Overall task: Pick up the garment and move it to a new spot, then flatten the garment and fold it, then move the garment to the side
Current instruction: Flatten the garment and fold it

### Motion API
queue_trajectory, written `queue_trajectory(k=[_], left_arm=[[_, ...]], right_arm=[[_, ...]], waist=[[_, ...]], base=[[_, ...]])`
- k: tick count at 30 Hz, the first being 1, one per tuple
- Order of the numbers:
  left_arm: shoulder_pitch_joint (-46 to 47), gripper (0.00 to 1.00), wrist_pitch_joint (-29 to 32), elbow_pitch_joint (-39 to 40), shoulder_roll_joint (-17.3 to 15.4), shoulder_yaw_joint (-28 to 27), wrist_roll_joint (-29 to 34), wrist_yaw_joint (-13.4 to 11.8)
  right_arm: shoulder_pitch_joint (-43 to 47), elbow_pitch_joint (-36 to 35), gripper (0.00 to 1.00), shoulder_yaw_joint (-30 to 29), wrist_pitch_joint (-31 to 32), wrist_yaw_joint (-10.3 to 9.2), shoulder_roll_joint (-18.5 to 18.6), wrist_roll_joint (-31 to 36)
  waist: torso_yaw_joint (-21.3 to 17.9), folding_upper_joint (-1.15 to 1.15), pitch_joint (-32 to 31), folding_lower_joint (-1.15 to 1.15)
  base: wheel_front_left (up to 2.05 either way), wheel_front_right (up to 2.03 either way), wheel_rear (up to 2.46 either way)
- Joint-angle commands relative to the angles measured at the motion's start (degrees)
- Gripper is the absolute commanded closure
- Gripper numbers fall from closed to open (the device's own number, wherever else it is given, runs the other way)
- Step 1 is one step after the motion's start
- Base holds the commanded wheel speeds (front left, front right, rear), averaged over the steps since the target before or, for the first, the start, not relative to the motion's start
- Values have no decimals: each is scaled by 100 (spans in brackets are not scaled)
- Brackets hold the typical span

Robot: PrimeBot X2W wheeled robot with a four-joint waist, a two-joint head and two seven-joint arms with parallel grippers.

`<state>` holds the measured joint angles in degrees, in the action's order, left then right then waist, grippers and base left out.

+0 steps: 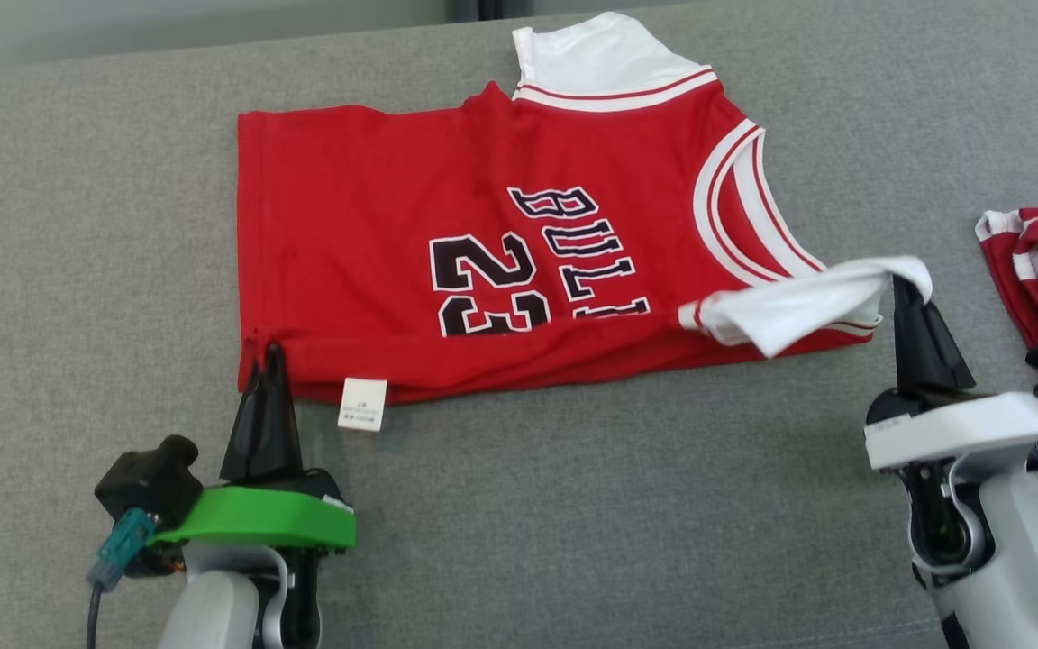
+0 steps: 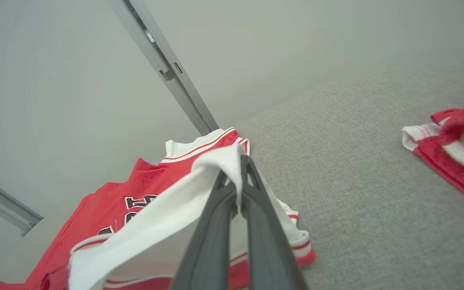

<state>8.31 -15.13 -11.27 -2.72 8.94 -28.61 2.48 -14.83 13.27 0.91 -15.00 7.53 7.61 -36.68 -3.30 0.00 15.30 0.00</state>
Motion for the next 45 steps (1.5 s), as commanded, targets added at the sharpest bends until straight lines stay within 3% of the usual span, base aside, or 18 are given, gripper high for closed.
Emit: queue_trajectory(k=[1, 9, 18, 19, 20, 25, 32, 45], left_arm=[[202, 100, 2, -76, -40, 6, -8, -47], [943, 100, 2, -633, -37, 120, 29, -232], [1428, 100, 2, -1053, -39, 46, -12, -386], [1446, 68, 2, -1054, -38, 15, -30, -414], [1465, 0, 2, -988, -40, -56, -50, -471], [1190, 0, 2, -869, -39, -101, -34, -547], [886, 0, 2, -941, -36, -11, 444, -590], [1029, 0, 8, -1699, -36, -147, 1005, -658]], right_arm=[[-241, 124, 100, 29, -24, -9, 57, 74], [-1335, 849, 100, 123, -25, -9, 232, 289], [-1839, 1388, 98, 93, -25, -9, 211, 518], [-1867, 1404, 55, 66, -24, -9, 205, 556], [-1880, 1372, 0, 43, -24, -9, 200, 681], [-1605, 1016, 0, -180, -24, -9, 147, 1227], [-919, 647, 0, -315, -24, -9, 137, 2145], [-779, 1380, 0, -418, -24, -9, -105, 2863]], waist=[[50, 0, 173, 0], [100, 0, 474, 0], [115, 0, 648, 0], [116, 0, 661, 0], [113, 0, 677, 0], [101, 0, 676, 0], [88, 0, 650, 0], [24, 0, 743, 0]], base=[[0, 0, 0], [0, 0, 0], [0, 0, 0], [0, 0, 0], [0, 0, 0], [0, 0, 0], [0, 0, 0], [0, 0, 0]])
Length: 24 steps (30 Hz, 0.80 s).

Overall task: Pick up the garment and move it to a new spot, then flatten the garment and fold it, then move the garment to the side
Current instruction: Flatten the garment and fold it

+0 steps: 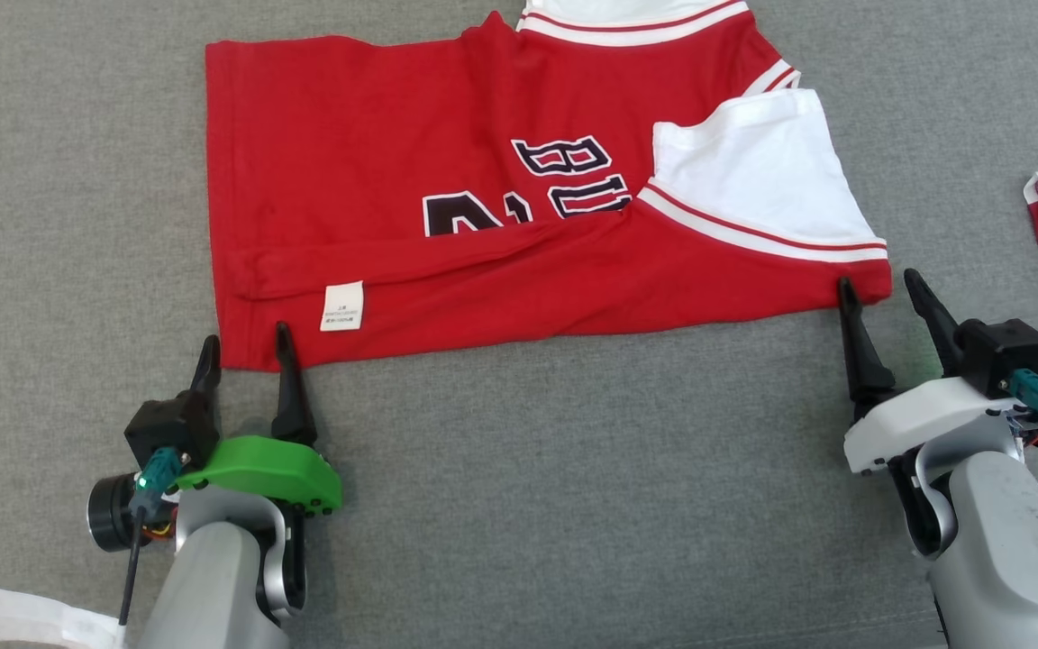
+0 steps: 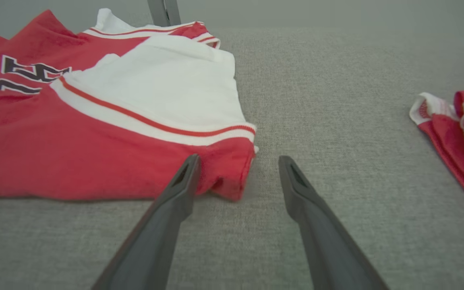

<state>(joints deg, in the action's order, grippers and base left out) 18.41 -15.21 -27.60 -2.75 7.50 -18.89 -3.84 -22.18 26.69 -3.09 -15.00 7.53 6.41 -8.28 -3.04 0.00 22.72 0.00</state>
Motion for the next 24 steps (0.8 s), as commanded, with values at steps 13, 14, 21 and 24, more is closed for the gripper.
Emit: queue_trajectory(k=[13, 14, 21, 24], left_arm=[[9, 100, 97, -1236, -19, 282, -93, 175], [72, 100, 96, -1154, -9, 283, -139, 249], [256, 100, 10, -218, -33, 11, -241, 400], [298, 100, 10, 263, -38, -219, -266, 410]], right_arm=[[-200, 703, 100, 119, -10, -11, -2, -323], [-210, 638, 100, 83, -11, -11, 24, -442], [-330, 121, 100, 40, -14, -11, 96, -692], [-386, -146, 100, 15, -14, -11, 140, -827]], waist=[[39, 0, -103, 0], [48, 0, -149, 0], [72, 0, -429, 0], [62, 0, -613, 0]], base=[[0, 0, 0], [0, 0, 0], [0, 0, 0], [0, 0, 0]])
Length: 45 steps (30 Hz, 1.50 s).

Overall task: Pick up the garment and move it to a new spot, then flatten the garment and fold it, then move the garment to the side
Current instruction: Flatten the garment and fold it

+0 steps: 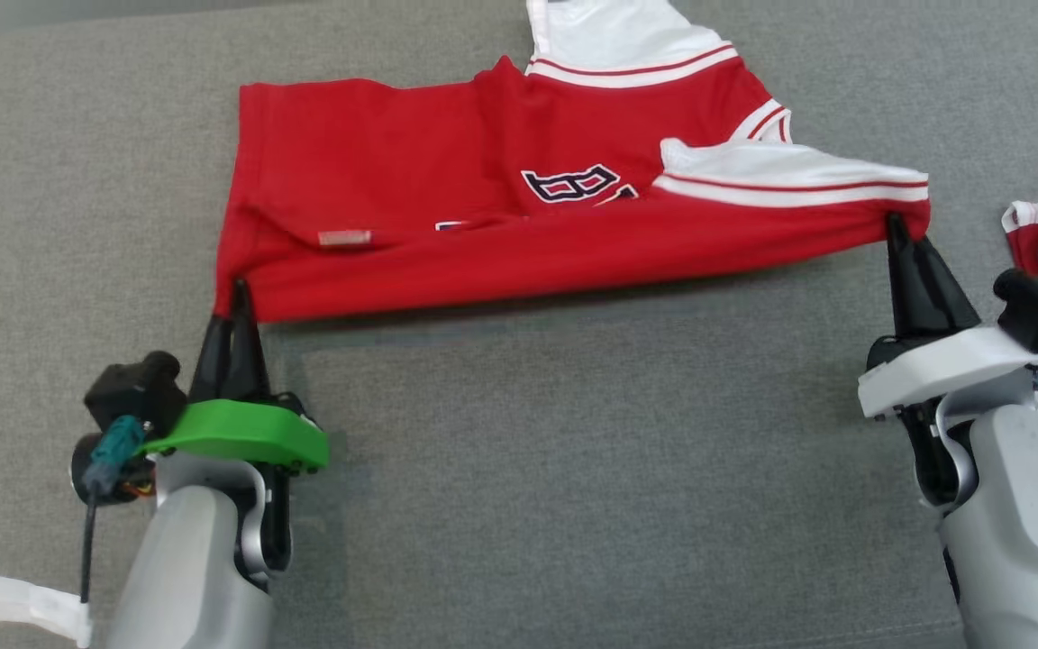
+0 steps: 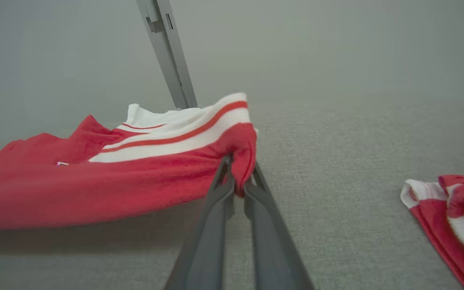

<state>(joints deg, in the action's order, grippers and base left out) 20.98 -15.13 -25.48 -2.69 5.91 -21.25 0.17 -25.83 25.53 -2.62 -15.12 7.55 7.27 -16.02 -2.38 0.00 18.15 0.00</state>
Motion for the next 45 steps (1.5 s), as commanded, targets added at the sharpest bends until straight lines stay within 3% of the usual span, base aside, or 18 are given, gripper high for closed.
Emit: queue_trajectory(k=[1, 5, 10, 19, 20, 21, 22, 30, 39, 45], left_arm=[[29, 100, 2, 193, -44, -132, -18, 0], [-264, 100, 2, 529, -45, -335, -70, -19], [-825, 100, 1, 337, -47, -341, -220, -92], [-1988, 100, 2, 32, -52, 207, -600, -312], [-2031, 82, 1, 39, -51, 284, -570, -335], [-2034, 36, 2, 53, -51, 323, -558, -359], [-1977, 0, 1, 115, -51, 358, -525, -387], [-873, 0, 2, 404, -38, 288, 107, -403], [1206, 0, 2, -1005, -168, -256, 645, -177], [1813, 0, 2, -1856, -233, -280, 784, -83]], right_arm=[[-35, -102, 100, -38, -2, -13, 61, -99], [99, -289, 100, 56, -3, -13, 105, -218], [608, -160, 100, 249, -3, -13, 166, -397], [1814, 276, 100, 299, -6, -14, 248, -563], [1872, 326, 78, 297, -7, -15, 260, -561], [1873, 334, 44, 303, -7, -14, 293, -516], [1849, 348, 0, 330, -6, -13, 331, -439], [877, 217, 0, 248, -6, -12, 374, 40], [-712, 514, 0, 824, -6, -12, 456, 378], [-1331, 747, 0, 1087, -6, -12, 651, 418]], waist=[[-10, 0, -225, 0], [-49, 0, -510, 0], [-57, 0, -736, 0], [43, 0, -747, 0], [52, 0, -721, 0], [59, 0, -697, 0], [66, 0, -658, 0], [56, 0, -106, 0], [-35, 0, 700, 0], [-42, 0, 959, 0]], base=[[0, 0, 0], [0, 0, 0], [0, 0, 0], [0, 0, 0], [0, 0, 0], [0, 0, 0], [0, 0, 0], [0, 0, 0], [0, 0, 0], [0, 0, 0]])
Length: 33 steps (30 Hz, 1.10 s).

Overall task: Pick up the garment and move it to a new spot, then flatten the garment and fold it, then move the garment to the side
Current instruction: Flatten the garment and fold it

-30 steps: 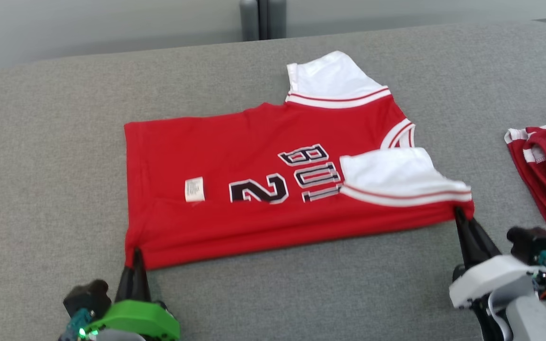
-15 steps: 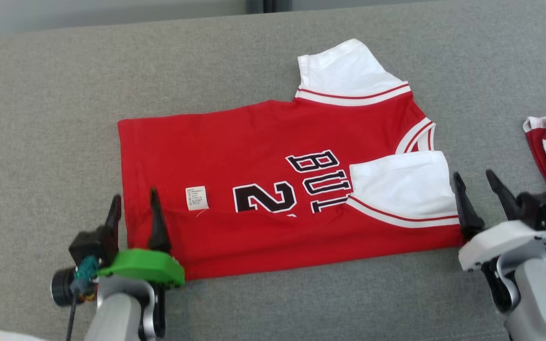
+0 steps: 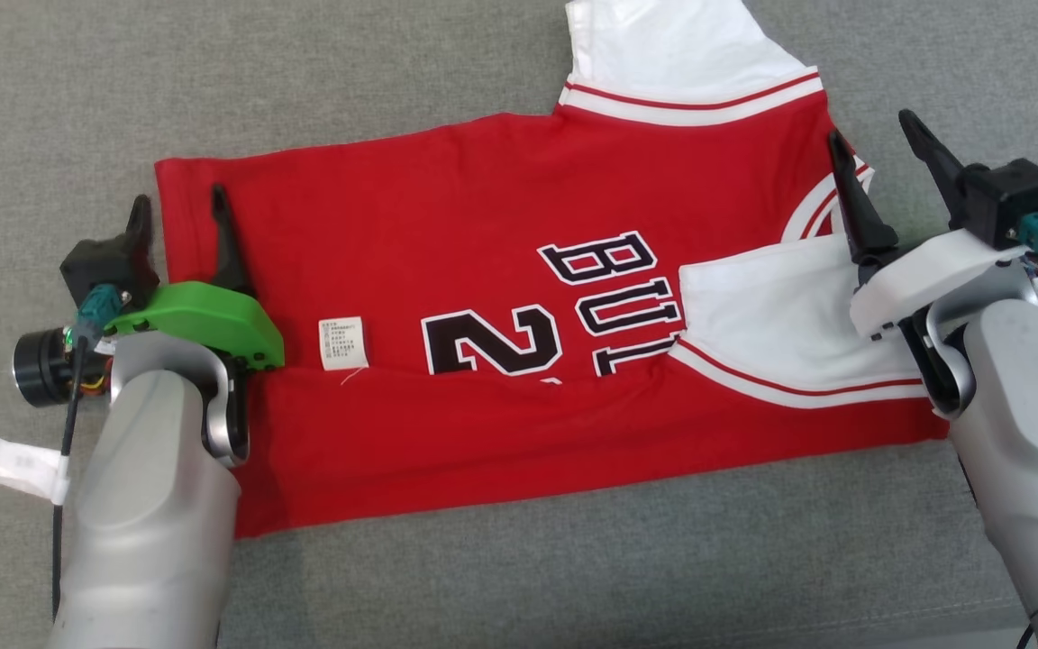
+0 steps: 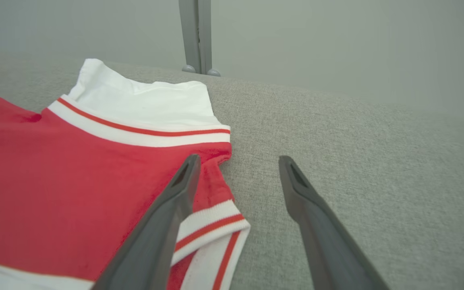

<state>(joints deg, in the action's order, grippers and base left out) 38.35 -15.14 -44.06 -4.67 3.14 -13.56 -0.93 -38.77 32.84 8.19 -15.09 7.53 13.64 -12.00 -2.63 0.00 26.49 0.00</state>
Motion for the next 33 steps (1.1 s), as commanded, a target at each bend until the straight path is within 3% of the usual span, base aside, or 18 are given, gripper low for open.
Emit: queue_trajectory(k=[1, 2, 3, 4, 5, 7, 8, 15, 21, 28, 33], left_arm=[[144, 0, 7, -111, -28, -3, 40, 14], [182, 13, 8, -228, -23, 4, 62, 16], [220, 35, 11, -285, -15, -12, 53, 18], [274, 51, 14, -352, -8, -2, 82, 30], [297, 53, 15, -406, -5, 9, 94, 37], [373, 76, 16, -541, 1, 43, 136, 76], [403, 100, 17, -577, 1, 52, 150, 91], [574, 100, 9, -465, 37, 70, 200, 194], [581, 100, 3, 16, 121, 246, 226, 361], [588, 100, 2, 464, 159, 741, -35, 486], [690, 100, 3, 679, 163, 1221, -376, 372]], right_arm=[[-131, 70, 0, 62, -8, -9, 51, 38], [-219, 128, 0, 109, -8, -9, 84, 43], [-296, 187, 0, 154, -7, -9, 115, 47], [-395, 266, 0, 211, -3, -9, 151, 37], [-457, 300, 0, 247, -3, -9, 162, 31], [-638, 434, 0, 371, 15, -9, 213, 38], [-697, 492, 0, 413, 25, -9, 234, 25], [-1288, 965, 0, 776, 297, -9, 364, -112], [-1941, 1444, 0, 1165, 957, -9, 529, -515], [-2712, 1960, 0, 1463, 1563, -10, 707, -951], [-3104, 2426, 0, 1557, 1883, -10, 775, -1123]], waist=[[-4, 0, 152, 0], [13, 0, 169, 0], [29, 0, 186, 0], [53, 0, 202, 0], [68, 0, 210, 0], [126, 0, 230, 0], [150, 0, 234, 0], [383, 0, 248, 0], [701, 0, 316, 0], [1128, 0, 524, 0], [1336, 0, 656, 0]], base=[[0, 0, 0], [0, 0, 0], [0, 0, 0], [0, 0, 0], [0, 0, 0], [0, 0, 0], [0, 0, 0], [0, 0, 0], [0, 0, 0], [0, 0, 0], [0, 0, 0]])
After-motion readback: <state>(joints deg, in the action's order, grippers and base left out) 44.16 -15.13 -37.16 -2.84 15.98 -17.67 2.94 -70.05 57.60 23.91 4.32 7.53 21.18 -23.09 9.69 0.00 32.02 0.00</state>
